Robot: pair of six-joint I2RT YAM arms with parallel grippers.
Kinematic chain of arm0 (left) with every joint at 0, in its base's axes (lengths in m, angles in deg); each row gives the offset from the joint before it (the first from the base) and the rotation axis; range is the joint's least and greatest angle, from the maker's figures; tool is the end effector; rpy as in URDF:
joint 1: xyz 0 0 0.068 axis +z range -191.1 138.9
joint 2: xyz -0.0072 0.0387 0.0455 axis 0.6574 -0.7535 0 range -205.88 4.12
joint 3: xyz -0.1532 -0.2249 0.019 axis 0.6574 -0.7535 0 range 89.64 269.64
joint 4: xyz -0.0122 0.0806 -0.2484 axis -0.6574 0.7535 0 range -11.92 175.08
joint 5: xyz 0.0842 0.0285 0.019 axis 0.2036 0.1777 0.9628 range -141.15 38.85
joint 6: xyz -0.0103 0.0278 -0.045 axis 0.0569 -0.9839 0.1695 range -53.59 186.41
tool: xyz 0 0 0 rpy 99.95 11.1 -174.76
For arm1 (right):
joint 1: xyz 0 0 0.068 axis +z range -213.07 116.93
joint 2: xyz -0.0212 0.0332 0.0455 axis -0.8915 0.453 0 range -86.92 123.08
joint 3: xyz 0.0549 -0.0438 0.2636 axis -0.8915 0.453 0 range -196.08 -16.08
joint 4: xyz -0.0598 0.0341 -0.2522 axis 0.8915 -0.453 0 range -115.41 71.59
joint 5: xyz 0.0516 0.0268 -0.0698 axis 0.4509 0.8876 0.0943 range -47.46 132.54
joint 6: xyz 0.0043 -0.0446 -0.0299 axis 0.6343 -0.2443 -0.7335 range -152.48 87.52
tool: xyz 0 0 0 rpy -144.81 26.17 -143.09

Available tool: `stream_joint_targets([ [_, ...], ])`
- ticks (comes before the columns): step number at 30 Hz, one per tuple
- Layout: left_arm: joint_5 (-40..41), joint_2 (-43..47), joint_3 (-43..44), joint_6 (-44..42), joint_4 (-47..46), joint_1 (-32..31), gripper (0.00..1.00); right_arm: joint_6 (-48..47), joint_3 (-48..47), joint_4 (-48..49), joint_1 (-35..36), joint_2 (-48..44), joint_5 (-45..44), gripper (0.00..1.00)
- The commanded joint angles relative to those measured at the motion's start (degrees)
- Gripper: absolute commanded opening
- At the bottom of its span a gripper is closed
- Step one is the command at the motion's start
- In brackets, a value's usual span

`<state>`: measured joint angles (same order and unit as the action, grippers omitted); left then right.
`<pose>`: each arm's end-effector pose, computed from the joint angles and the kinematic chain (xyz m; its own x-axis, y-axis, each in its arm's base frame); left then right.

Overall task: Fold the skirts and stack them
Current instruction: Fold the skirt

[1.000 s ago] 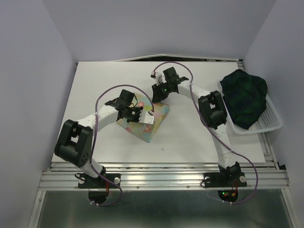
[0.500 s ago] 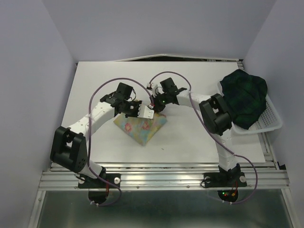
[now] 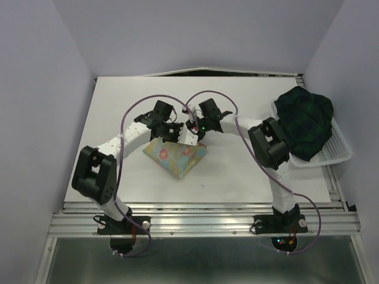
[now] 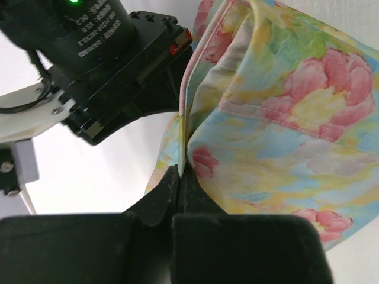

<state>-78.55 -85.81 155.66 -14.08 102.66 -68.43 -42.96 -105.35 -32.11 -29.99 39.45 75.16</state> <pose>0.2928 -0.1697 0.2540 0.5592 0.6966 -0.4495 0.7683 -0.2318 0.5967 0.3865 0.2747 0.1456 -0.5030 -0.5105 -0.6974 -0.8508 0.4343 0.2957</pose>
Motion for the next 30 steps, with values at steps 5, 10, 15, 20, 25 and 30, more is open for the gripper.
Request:
stream_joint_targets([
  [5,1.5,-4.7,0.4,0.6,-9.6,-0.5,0.0,-0.2,-0.2,-4.9,0.8,0.8,-0.1,0.01],
  [10,2.3,-8.1,-0.4,1.6,-13.7,-0.7,0.0,0.0,-0.8,-5.5,0.8,0.9,0.5,0.01],
  [15,2.7,-8.6,-1.7,1.7,-16.0,-1.2,0.06,-0.6,-1.3,-5.9,0.8,1.0,0.0,0.01],
  [20,4.3,-6.8,-2.7,2.5,-17.1,-1.8,0.21,-1.0,-2.0,-6.4,0.8,1.3,-1.2,0.01],
  [25,6.9,-0.9,-2.6,5.3,-17.5,-1.8,0.46,-1.7,-2.2,-6.5,0.8,1.4,-2.7,0.01],
  [30,7.8,5.8,-0.5,8.7,-12.5,-1.8,0.5,-2.4,-2.7,-6.5,0.8,1.7,-5.1,0.01],
])
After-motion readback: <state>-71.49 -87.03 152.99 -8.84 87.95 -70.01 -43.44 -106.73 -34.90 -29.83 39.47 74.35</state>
